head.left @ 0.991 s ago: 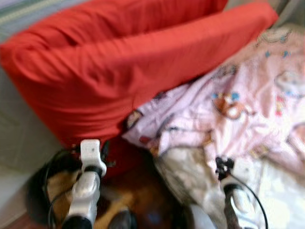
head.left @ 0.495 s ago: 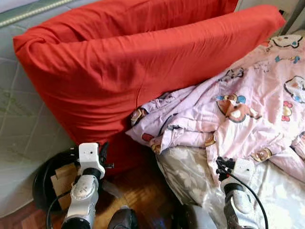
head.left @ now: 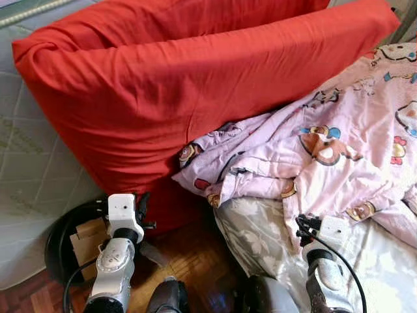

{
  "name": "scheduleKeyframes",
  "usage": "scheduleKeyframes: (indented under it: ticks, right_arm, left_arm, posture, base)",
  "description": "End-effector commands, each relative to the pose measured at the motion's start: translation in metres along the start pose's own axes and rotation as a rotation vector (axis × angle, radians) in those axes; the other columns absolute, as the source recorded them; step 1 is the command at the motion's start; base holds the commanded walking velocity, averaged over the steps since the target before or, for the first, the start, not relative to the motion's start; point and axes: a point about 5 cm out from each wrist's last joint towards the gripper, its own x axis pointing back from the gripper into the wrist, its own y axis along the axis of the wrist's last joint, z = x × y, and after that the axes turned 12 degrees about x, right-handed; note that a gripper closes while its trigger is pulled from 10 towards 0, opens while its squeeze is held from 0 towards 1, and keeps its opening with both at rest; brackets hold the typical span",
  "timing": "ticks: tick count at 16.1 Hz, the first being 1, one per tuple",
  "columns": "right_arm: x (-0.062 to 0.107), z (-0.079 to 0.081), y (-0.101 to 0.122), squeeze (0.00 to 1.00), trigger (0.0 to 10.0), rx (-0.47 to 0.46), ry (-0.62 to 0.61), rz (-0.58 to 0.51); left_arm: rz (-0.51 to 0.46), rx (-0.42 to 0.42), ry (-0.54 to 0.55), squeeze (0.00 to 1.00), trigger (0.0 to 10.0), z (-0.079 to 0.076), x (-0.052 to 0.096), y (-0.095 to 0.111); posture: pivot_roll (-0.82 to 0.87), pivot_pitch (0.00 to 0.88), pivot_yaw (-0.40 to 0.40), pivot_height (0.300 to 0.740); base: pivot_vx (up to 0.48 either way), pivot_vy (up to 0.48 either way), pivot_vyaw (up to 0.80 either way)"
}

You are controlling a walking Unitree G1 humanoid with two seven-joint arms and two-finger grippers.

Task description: Clean up the room

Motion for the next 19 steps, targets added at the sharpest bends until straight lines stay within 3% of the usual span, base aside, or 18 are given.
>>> scheduleKeyframes:
  ticks: [1,8,11,17,18,19]
  right_arm:
    - [0.0047,0.0012,-0.0074,0.00,10.0,0.007,0.003,0.020]
    - [0.0070,0.0044,-0.0114,0.00,10.0,-0.007,0.017,0.036]
    - [0.0062,0.0064,-0.0113,0.00,10.0,0.006,0.028,0.044]
    - [0.0061,0.0048,-0.0093,0.00,10.0,-0.009,0.029,0.023]
    - [0.0057,0.0048,-0.0082,1.00,10.0,-0.014,0.030,0.016]
    - [0.0055,0.0049,-0.0077,1.00,10.0,-0.016,0.030,0.013]
  left_arm:
    - [0.023,0.010,0.018,0.00,10.0,0.0057,0.0057,-0.0051]
    - [0.030,0.009,0.007,0.00,10.0,0.0050,0.0062,-0.0051]
    - [0.031,0.011,0.010,0.00,10.0,0.0051,0.0064,-0.0052]
    - [0.030,0.013,0.013,0.00,10.0,0.0045,0.0061,-0.0046]
    - [0.030,0.014,0.014,0.00,10.0,0.0045,0.0061,-0.0046]
    - [0.030,0.014,0.015,0.00,10.0,0.0045,0.0062,-0.0046]
  posture:
    - [0.01,0.210,0.045,0.632]
    - [0.02,0.222,0.050,0.632]
    - [0.02,0.228,0.048,0.587]
    - [0.02,0.235,0.042,0.582]
    - [0.02,0.235,0.042,0.582]
    - [0.02,0.236,0.042,0.582]
  base:
    - [0.000,0.000,0.00]
    - [0.000,0.000,0.00]
    - [0.000,0.000,0.00]
    - [0.000,0.000,0.00]
    - [0.000,0.000,0.00]
    - [0.000,0.000,0.00]
